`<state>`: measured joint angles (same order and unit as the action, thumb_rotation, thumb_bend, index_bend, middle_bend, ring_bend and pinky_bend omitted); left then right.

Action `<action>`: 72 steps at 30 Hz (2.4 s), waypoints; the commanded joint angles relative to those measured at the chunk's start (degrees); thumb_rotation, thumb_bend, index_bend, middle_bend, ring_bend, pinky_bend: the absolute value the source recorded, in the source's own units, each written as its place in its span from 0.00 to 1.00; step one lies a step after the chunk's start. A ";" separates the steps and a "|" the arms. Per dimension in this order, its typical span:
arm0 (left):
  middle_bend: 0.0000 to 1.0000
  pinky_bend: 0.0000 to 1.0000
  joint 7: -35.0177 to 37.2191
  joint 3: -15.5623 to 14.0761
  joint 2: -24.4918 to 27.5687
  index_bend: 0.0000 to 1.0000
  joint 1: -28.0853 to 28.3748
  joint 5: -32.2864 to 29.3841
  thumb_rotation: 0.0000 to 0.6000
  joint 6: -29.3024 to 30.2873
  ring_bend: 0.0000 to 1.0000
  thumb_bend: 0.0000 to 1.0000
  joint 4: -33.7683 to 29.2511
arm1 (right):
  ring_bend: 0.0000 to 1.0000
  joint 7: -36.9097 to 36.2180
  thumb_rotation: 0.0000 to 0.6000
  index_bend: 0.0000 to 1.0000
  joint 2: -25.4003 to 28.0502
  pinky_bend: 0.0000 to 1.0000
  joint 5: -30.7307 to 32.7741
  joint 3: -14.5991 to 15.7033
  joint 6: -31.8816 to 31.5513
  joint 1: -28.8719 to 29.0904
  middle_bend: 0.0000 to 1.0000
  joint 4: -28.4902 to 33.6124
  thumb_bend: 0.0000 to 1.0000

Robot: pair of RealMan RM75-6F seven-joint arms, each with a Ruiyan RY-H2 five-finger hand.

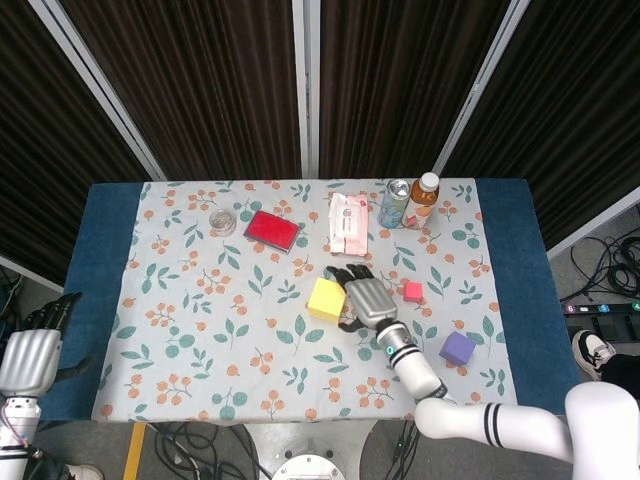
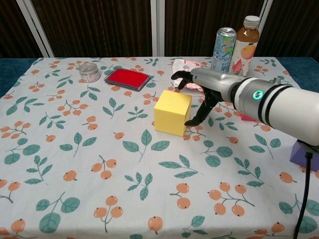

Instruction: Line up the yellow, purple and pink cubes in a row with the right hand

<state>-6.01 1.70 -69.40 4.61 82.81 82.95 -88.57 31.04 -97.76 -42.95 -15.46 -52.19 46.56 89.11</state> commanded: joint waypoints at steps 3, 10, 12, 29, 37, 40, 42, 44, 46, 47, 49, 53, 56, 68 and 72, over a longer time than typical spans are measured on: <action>0.22 0.23 0.32 0.08 0.04 0.14 0.15 0.05 1.00 -0.16 0.17 0.19 0.23 | 0.00 0.03 1.00 0.05 -2.30 0.00 1.66 -0.53 0.40 2.23 0.14 -2.62 0.10; 0.22 0.23 0.80 0.00 -0.03 0.14 0.07 -0.32 1.00 -0.50 0.17 0.19 0.74 | 0.02 -0.24 1.00 0.11 -3.38 0.01 2.34 -0.09 0.94 3.93 0.23 -5.56 0.24; 0.22 0.23 0.89 -0.10 -0.09 0.14 -0.01 -0.31 1.00 -0.52 0.17 0.19 0.85 | 0.03 -0.96 1.00 0.12 -3.14 0.01 2.20 -0.18 1.80 4.34 0.25 -5.95 0.28; 0.22 0.23 0.58 -0.12 0.32 0.14 -0.37 -0.80 1.00 -0.38 0.17 0.19 0.30 | 0.04 -9.44 1.00 0.13 -3.39 0.01 -8.15 0.03 8.66 8.40 0.26 -10.47 0.29; 0.22 0.23 1.09 -0.29 0.69 0.14 -0.30 -0.59 1.00 -0.73 0.17 0.19 -0.06 | 0.02 -9.93 1.00 0.13 -6.20 0.00 -10.20 1.56 8.48 9.55 0.24 -14.91 0.23; 0.22 0.23 1.33 -0.32 0.71 0.14 -0.36 -0.51 1.00 -0.66 0.17 0.19 -0.04 | 0.00 -9.33 1.00 0.09 -5.87 0.00 -9.77 2.15 8.25 9.43 0.15 -14.55 0.19; 0.22 0.23 1.34 -0.31 0.67 0.14 -0.38 -0.48 1.00 -0.58 0.17 0.19 0.01 | 0.00 -8.81 1.00 0.03 -5.20 0.00 -9.83 2.57 7.39 9.06 0.08 -13.51 0.16; 0.22 0.23 1.35 -0.33 0.66 0.14 -0.38 -0.44 1.00 -0.59 0.17 0.19 0.02 | 0.00 -8.22 1.00 0.01 -4.25 0.00 -9.68 2.94 6.69 8.66 0.03 -12.13 0.12; 0.22 0.23 1.29 -0.36 0.69 0.14 -0.39 -0.23 1.00 -0.45 0.17 0.19 -0.06 | 0.00 -7.40 1.00 0.00 -2.57 0.00 -9.34 3.44 5.57 7.94 0.00 -9.83 0.08; 0.22 0.23 1.30 -0.36 0.70 0.14 -0.41 -0.13 1.00 -0.34 0.17 0.19 -0.11 | 0.00 -7.14 1.00 0.00 -1.64 0.00 -9.46 3.68 4.93 7.51 0.00 -8.67 0.08; 0.22 0.23 1.24 -0.34 0.77 0.14 -0.46 0.03 1.00 -0.10 0.17 0.19 -0.26 | 0.00 -6.85 1.00 0.00 1.15 0.00 -10.27 4.45 3.03 6.08 0.00 -5.57 0.07; 0.22 0.23 1.36 -0.42 0.88 0.14 -0.65 0.27 1.00 0.27 0.17 0.19 -0.42 | 0.00 -8.68 1.00 0.00 8.93 0.00 -14.16 6.59 -0.26 2.12 0.01 0.90 0.08; 0.22 0.23 1.15 -0.47 0.96 0.14 -0.52 0.59 1.00 0.23 0.17 0.19 -0.62 | 0.00 -11.88 1.00 0.00 16.29 0.00 -18.34 8.95 -1.38 -1.22 0.05 5.56 0.08; 0.22 0.23 0.30 -0.09 1.42 0.14 0.86 1.41 1.00 -0.85 0.17 0.19 -2.21 | 0.00 -24.06 1.00 0.10 33.98 0.00 -36.41 20.74 -9.32 -14.68 0.18 8.30 0.10; 0.22 0.23 0.34 -0.03 1.55 0.14 1.22 1.44 1.00 -1.28 0.17 0.19 -2.42 | 0.00 -25.80 1.00 0.12 34.75 0.00 -40.84 23.34 -10.75 -17.10 0.18 5.71 0.11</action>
<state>-5.67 1.66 -67.86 5.82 84.24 81.68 -90.97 6.53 -63.72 -81.74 6.25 -61.85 30.97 96.31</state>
